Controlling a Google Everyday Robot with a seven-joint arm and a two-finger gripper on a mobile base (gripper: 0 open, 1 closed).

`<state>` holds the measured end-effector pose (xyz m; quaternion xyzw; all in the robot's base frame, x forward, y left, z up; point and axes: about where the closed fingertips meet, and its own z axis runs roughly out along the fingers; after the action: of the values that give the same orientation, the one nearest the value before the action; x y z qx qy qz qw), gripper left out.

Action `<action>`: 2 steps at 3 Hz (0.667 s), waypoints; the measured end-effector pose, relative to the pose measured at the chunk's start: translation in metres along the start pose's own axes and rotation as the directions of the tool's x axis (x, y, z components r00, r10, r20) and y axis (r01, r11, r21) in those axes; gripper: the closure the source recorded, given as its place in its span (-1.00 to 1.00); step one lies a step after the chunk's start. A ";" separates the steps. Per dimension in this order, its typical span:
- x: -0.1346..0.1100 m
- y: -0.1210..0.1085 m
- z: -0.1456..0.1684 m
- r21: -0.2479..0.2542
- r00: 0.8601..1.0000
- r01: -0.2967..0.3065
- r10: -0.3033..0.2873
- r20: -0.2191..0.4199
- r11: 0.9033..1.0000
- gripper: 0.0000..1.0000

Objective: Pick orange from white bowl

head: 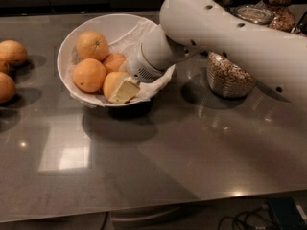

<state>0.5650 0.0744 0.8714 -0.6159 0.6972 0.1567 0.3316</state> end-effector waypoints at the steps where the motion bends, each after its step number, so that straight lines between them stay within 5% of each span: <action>1: 0.000 0.000 0.000 0.000 1.000 0.000 0.000 0.000 1.000 1.00; 2: 0.000 0.000 0.000 0.000 1.000 0.000 0.000 0.000 1.000 1.00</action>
Offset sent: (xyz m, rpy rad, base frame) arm 0.0000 0.0000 0.0000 0.0000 0.0000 0.0000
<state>0.5650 0.0744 0.8717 -0.6160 0.6972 0.1567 0.3316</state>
